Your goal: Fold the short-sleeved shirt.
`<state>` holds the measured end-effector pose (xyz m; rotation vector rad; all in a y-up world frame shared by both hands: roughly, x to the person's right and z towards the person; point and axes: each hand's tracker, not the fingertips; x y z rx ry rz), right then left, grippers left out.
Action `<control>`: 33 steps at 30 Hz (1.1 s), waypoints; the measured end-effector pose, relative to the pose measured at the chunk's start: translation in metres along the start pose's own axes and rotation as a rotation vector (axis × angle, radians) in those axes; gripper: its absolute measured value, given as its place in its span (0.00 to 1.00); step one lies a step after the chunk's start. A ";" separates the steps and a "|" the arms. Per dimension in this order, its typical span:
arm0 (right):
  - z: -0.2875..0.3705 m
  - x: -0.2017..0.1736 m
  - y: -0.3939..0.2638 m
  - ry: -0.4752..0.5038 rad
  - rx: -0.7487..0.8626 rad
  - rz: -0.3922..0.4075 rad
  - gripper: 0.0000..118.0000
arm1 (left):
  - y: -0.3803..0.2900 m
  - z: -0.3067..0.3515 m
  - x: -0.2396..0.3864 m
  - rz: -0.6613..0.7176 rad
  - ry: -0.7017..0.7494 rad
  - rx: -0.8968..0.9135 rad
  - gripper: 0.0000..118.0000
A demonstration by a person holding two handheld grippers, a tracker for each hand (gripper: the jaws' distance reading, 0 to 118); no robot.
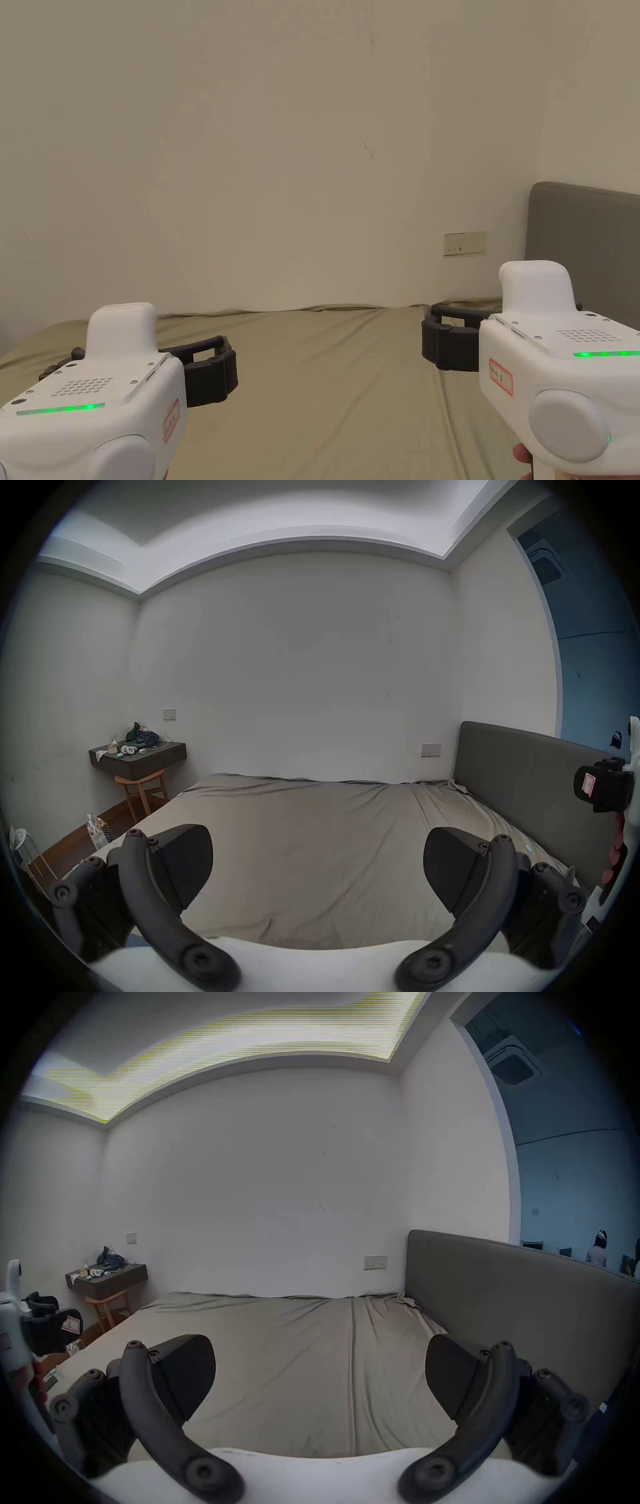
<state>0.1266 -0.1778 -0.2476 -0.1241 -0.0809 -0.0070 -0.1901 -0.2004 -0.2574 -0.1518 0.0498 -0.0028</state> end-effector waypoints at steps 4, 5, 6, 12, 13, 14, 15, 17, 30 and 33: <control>-0.001 -0.003 -0.001 -0.017 0.003 0.022 1.00 | -0.001 0.000 -0.001 0.017 -0.004 -0.009 1.00; -0.001 -0.003 -0.001 -0.014 0.000 0.024 1.00 | -0.001 -0.001 -0.002 0.021 -0.008 -0.011 1.00; 0.000 -0.003 -0.001 -0.007 -0.001 0.024 1.00 | 0.000 -0.001 -0.002 0.022 -0.009 -0.013 1.00; 0.001 -0.004 0.000 -0.003 0.005 0.020 1.00 | 0.002 0.001 -0.001 0.015 -0.013 -0.006 1.00; 0.001 -0.004 0.000 -0.006 0.005 0.018 1.00 | 0.003 0.001 -0.001 0.014 -0.015 -0.006 1.00; 0.000 -0.003 0.001 -0.012 0.004 0.014 1.00 | 0.003 0.002 -0.001 0.013 -0.017 -0.005 1.00; -0.001 -0.003 0.002 -0.018 0.005 0.010 1.00 | 0.003 0.002 -0.001 0.012 -0.019 -0.006 1.00; -0.001 -0.001 0.003 -0.020 0.005 0.003 1.00 | 0.003 0.002 -0.001 0.014 -0.019 -0.005 1.00; 0.000 -0.005 0.004 -0.023 0.014 0.025 1.00 | 0.004 0.002 -0.003 0.030 -0.036 -0.013 1.00; 0.001 -0.006 0.005 -0.019 0.018 0.026 1.00 | 0.002 0.002 -0.003 0.020 -0.033 -0.014 1.00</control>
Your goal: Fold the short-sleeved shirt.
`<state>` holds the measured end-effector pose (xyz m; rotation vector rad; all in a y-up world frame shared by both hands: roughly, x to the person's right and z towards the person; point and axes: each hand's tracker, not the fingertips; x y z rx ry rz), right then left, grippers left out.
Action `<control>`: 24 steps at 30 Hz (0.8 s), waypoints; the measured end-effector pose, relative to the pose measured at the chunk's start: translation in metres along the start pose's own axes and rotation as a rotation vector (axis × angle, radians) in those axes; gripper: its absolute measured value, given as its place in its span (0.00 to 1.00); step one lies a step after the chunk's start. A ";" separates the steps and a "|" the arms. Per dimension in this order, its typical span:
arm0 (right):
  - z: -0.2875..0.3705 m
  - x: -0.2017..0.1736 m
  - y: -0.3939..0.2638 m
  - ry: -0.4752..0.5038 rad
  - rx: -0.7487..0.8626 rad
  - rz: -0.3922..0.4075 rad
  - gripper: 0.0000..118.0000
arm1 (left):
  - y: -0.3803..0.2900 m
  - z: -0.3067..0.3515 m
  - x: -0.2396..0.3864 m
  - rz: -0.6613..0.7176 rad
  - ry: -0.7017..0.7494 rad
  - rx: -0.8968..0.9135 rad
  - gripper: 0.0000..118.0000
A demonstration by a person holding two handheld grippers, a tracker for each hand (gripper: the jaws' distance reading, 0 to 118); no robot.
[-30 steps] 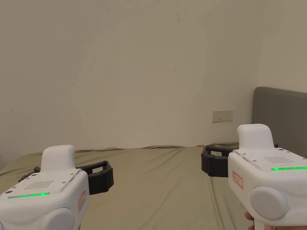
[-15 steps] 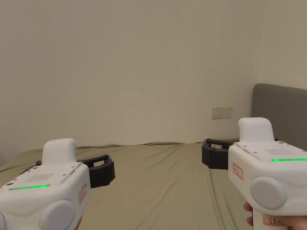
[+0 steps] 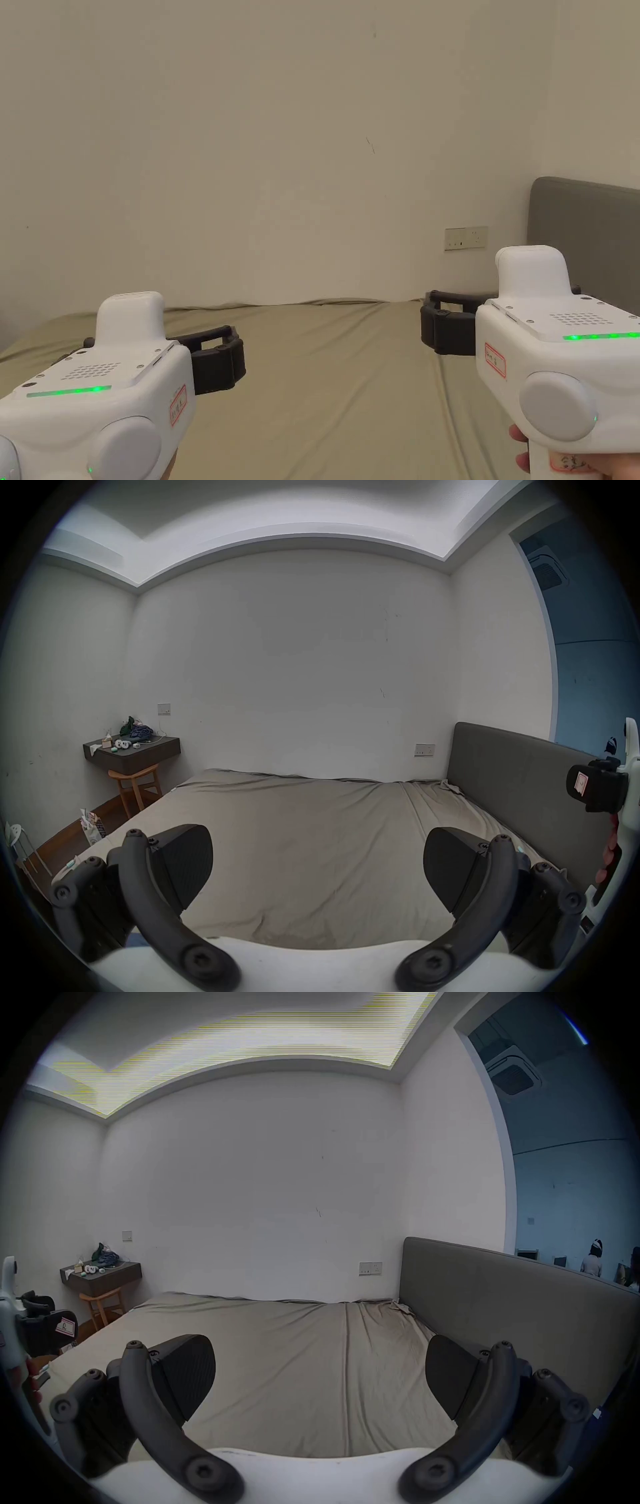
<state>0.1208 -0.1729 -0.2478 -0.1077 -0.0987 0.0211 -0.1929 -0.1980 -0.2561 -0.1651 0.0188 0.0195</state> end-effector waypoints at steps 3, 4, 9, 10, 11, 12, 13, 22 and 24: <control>0.000 -0.001 0.000 0.010 -0.004 -0.007 1.00 | -0.001 0.000 0.000 0.000 -0.003 -0.004 1.00; 0.000 -0.001 -0.001 0.009 -0.004 -0.010 1.00 | -0.001 0.000 0.000 -0.001 -0.005 -0.006 1.00; 0.000 -0.008 -0.004 -0.054 0.023 0.024 1.00 | -0.002 0.001 0.001 -0.013 -0.002 -0.006 1.00; -0.001 -0.009 -0.005 -0.065 0.023 0.031 1.00 | -0.002 0.001 0.000 -0.011 -0.003 -0.005 1.00; -0.002 -0.009 -0.005 -0.061 0.016 0.032 1.00 | -0.002 0.001 0.000 -0.006 -0.005 -0.005 1.00; -0.003 -0.008 -0.004 -0.053 -0.002 0.034 1.00 | -0.002 0.001 0.000 -0.003 -0.007 -0.005 1.00; -0.003 -0.008 -0.005 -0.038 -0.010 0.022 1.00 | -0.001 0.000 0.000 -0.001 -0.008 -0.006 1.00; 0.002 -0.009 -0.005 -0.001 0.028 0.031 1.00 | -0.002 -0.003 0.000 0.000 -0.009 -0.016 1.00; 0.002 -0.008 -0.004 -0.003 0.028 0.030 1.00 | -0.002 -0.003 0.000 0.007 -0.014 -0.020 1.00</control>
